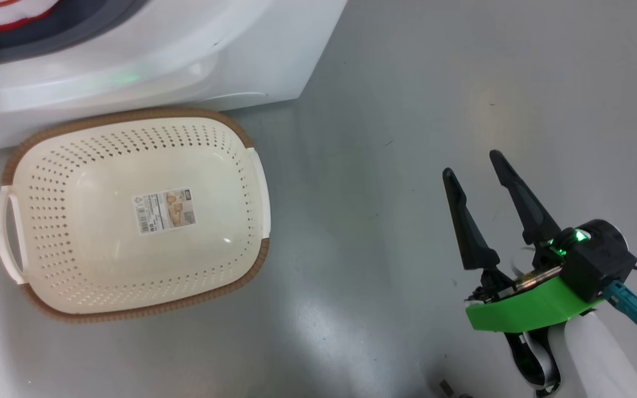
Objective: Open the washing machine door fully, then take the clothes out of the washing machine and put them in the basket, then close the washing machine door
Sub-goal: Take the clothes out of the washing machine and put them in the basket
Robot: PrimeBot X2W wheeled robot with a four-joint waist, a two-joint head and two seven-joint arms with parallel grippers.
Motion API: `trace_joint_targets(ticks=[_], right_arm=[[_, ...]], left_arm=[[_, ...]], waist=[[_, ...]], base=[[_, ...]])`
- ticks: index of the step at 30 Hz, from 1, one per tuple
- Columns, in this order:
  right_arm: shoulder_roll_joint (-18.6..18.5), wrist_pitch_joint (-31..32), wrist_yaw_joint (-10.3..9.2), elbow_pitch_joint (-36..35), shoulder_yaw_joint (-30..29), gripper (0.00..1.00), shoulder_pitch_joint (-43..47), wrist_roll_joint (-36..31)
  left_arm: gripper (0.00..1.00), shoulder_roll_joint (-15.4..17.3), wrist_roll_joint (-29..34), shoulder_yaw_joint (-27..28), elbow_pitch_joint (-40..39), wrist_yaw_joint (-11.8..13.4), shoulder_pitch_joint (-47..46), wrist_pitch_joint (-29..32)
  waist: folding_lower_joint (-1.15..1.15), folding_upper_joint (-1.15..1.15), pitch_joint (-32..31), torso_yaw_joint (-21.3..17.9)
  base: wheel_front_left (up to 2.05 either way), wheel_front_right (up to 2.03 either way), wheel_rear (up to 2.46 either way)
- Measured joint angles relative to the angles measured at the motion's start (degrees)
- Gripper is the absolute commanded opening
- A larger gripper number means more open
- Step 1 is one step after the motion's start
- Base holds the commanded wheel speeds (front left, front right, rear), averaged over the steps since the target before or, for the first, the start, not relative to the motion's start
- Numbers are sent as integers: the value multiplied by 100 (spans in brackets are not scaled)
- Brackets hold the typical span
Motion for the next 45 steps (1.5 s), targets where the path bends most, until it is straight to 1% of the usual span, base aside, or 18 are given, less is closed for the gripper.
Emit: trace_joint_targets(ticks=[6, 11, 13, 18, 23, 28, 29, 35, 38, 45], right_arm=[[0, 0, 0, 0, -22, 100, -46, 1], [-1, 0, 0, 0, -44, 100, -46, 1], [-1, 0, 0, 0, -47, 100, -46, 2], [-2, 1, 0, 4, -38, 100, -46, 3], [-3, 0, 0, 22, -44, 100, -46, 7], [-4, 0, 0, 36, -43, 100, -46, 48], [-4, 0, 0, 38, -43, 100, -46, 48], [-7, 1, 0, 46, -57, 100, -45, 54], [-7, 1, 0, 51, -68, 100, -45, 55], [-10, 1, 0, 64, -141, 100, -43, 59]], left_arm=[[0, 48, -2, -20, -242, 1, 33, -390], [0, 62, -16, -34, -606, -3, 270, -552], [0, 70, -32, -41, -801, -45, 380, -573], [0, 162, -31, -71, -1408, -45, 836, -606], [0, 172, -32, -67, -2101, -33, 1357, -606], [0, 175, -63, -51, -2719, 33, 1923, -606], [0, 171, -71, -51, -2841, 77, 2035, -606], [0, 156, -241, -26, -3624, 181, 2598, -571], [0, 164, -246, -14, -3818, 189, 2747, -538], [0, 158, -260, -30, -4704, 381, 3374, -445]], waist=[[0, 0, 7, 72], [0, 0, 0, 126], [0, 0, -10, 143], [0, 0, -67, 152], [0, 0, -129, 170], [0, 0, -226, 198], [0, 0, -251, 204], [0, 0, -369, 264], [0, 0, -411, 278], [0, 0, -599, 319]], base=[[0, 0, 0], [0, 0, 0], [0, 0, 0], [0, 0, 0], [0, 0, 0], [0, 0, 0], [0, 0, 0], [0, 0, 0], [0, 0, 0], [0, 0, 0]])
